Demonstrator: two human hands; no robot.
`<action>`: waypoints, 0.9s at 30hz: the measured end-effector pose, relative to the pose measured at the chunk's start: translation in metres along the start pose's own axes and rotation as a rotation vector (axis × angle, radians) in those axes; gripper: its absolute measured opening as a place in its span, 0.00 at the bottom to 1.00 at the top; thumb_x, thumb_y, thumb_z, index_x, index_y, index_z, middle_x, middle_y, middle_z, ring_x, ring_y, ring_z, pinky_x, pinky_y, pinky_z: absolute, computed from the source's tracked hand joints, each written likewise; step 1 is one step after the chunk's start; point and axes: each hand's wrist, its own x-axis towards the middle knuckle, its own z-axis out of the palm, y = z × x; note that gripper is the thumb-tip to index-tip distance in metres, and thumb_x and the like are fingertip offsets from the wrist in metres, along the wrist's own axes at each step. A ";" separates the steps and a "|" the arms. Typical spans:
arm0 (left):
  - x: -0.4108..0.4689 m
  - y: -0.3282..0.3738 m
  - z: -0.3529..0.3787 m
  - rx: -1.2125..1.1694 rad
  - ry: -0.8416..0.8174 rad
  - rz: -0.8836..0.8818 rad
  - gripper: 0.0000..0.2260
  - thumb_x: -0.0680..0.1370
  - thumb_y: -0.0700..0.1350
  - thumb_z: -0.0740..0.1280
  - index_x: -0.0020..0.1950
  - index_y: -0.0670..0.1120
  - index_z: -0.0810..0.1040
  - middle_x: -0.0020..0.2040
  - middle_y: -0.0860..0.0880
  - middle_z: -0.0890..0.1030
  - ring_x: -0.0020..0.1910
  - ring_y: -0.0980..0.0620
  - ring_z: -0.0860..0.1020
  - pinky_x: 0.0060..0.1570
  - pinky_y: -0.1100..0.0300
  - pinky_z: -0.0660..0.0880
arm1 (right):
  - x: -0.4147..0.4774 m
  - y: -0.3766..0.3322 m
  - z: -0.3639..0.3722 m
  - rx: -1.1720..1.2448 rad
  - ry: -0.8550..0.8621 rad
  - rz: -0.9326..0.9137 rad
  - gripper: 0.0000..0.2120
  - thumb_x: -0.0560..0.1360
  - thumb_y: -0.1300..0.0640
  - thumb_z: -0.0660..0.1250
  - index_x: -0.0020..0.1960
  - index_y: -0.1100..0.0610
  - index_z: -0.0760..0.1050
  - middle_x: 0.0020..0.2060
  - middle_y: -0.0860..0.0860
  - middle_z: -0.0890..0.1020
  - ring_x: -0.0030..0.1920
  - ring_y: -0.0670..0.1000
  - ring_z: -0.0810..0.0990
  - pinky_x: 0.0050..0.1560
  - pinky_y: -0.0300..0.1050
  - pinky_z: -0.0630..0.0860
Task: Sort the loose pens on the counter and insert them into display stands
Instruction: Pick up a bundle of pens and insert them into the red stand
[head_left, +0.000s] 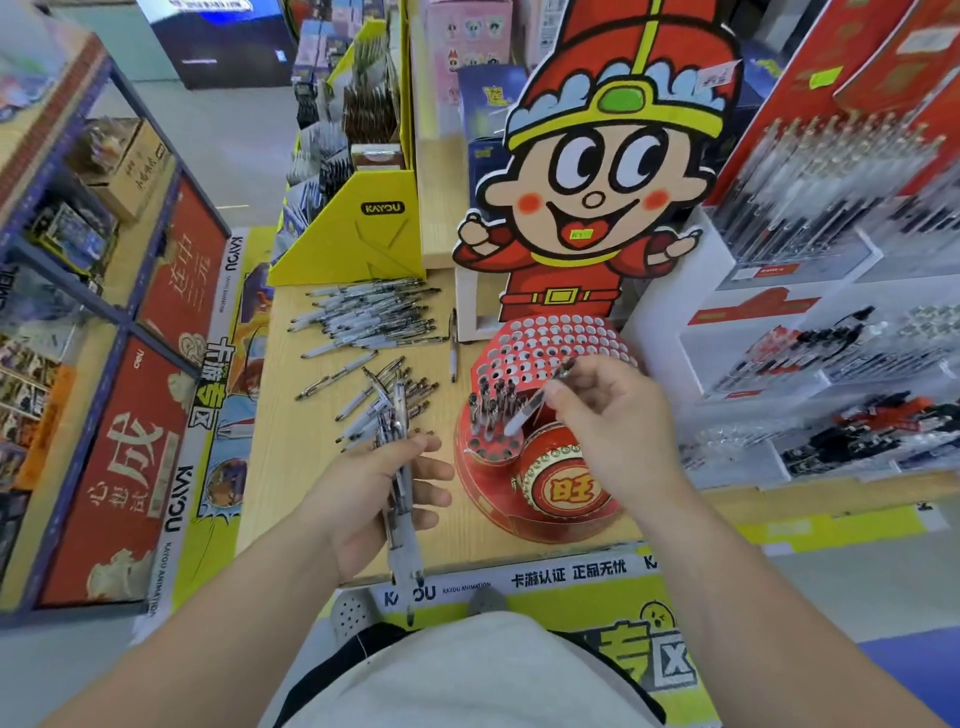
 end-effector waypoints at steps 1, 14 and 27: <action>-0.001 0.000 -0.002 -0.013 0.003 -0.005 0.10 0.83 0.42 0.64 0.60 0.38 0.79 0.43 0.39 0.83 0.34 0.44 0.80 0.30 0.55 0.76 | -0.002 0.003 0.004 -0.046 -0.020 -0.032 0.03 0.76 0.57 0.74 0.49 0.51 0.81 0.40 0.44 0.84 0.42 0.43 0.83 0.46 0.39 0.80; -0.001 0.000 -0.019 -0.156 0.020 0.003 0.09 0.81 0.38 0.63 0.59 0.40 0.80 0.39 0.42 0.81 0.31 0.47 0.77 0.30 0.57 0.75 | -0.002 0.013 0.029 -0.314 -0.072 -0.154 0.02 0.76 0.57 0.72 0.48 0.54 0.82 0.40 0.43 0.84 0.43 0.39 0.81 0.44 0.34 0.77; 0.009 -0.005 -0.017 -0.165 0.049 -0.002 0.09 0.81 0.38 0.64 0.59 0.40 0.80 0.37 0.44 0.80 0.30 0.48 0.76 0.30 0.56 0.75 | -0.003 0.013 0.038 -0.398 -0.090 -0.217 0.02 0.76 0.57 0.72 0.45 0.54 0.80 0.39 0.46 0.80 0.41 0.46 0.79 0.44 0.50 0.79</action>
